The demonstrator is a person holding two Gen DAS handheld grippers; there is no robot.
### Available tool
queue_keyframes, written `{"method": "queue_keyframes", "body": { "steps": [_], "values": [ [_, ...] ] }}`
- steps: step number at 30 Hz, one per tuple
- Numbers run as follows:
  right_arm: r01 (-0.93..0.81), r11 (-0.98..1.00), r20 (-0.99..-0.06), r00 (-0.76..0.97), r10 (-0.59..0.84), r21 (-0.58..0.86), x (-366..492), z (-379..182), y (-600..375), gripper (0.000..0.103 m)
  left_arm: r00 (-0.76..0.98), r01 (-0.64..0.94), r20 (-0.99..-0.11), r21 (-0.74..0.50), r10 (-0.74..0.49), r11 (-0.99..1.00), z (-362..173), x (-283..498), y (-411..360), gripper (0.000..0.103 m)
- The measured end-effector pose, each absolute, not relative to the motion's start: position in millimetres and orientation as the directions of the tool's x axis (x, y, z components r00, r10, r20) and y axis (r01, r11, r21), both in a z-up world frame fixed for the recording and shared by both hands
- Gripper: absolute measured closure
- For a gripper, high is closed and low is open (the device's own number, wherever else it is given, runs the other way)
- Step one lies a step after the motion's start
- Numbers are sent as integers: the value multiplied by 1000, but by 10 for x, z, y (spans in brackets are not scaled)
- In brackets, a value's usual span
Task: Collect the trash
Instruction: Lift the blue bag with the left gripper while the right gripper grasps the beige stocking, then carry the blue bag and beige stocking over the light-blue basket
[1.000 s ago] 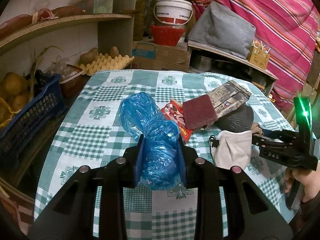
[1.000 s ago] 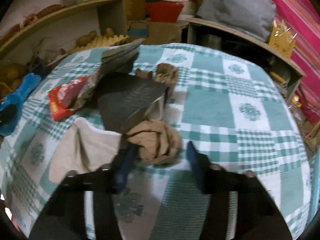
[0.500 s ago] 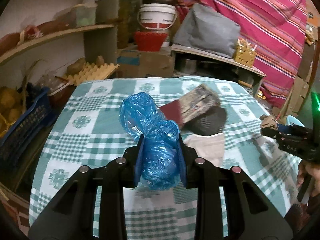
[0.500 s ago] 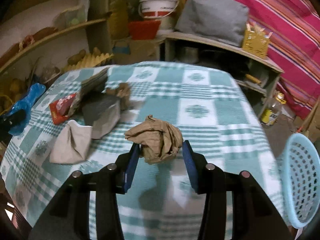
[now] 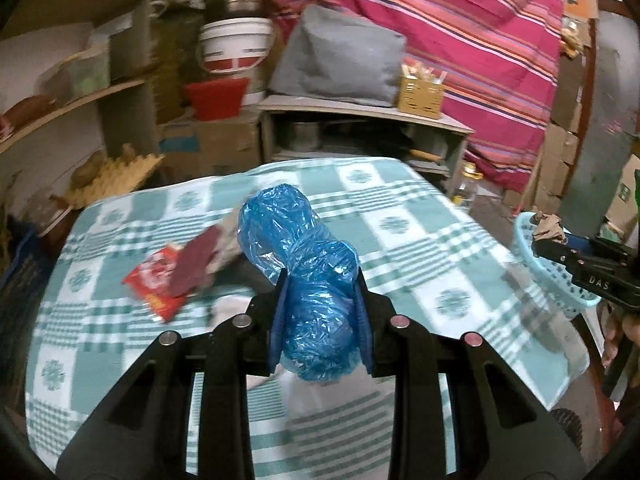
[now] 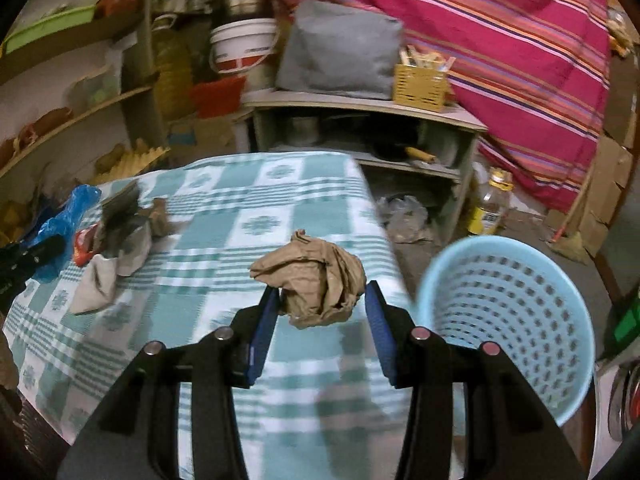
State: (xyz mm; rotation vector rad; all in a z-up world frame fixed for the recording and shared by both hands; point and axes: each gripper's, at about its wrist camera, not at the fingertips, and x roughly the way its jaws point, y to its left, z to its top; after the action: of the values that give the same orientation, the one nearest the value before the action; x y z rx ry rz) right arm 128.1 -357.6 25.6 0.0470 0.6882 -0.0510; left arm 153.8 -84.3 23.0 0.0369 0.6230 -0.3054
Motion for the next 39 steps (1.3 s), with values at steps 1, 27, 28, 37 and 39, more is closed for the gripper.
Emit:
{"method": "queue_keyframes", "body": {
  "steps": [1, 27, 28, 37, 39],
  "values": [
    [81, 996, -636, 771, -43, 31, 1238, 249, -3703, 59, 764, 307, -579, -60, -283, 950, 238, 1533, -960, 75],
    [281, 959, -655, 732, -188, 39, 606, 142, -5554, 59, 635, 566, -589, -87, -500, 820, 162, 1335, -3336, 75],
    [283, 958, -655, 731, -189, 39, 594, 132, -5580, 59, 632, 571, -589, -84, -503, 816, 160, 1330, -3396, 75],
    [290, 956, -663, 723, -195, 35, 643, 80, -5726, 59, 610, 597, -593, -93, -526, 797, 136, 1365, -3744, 75],
    [290, 956, -663, 723, -194, 36, 658, 74, -5744, 59, 609, 604, -591, -86, -528, 793, 138, 1389, -3814, 75]
  ]
}}
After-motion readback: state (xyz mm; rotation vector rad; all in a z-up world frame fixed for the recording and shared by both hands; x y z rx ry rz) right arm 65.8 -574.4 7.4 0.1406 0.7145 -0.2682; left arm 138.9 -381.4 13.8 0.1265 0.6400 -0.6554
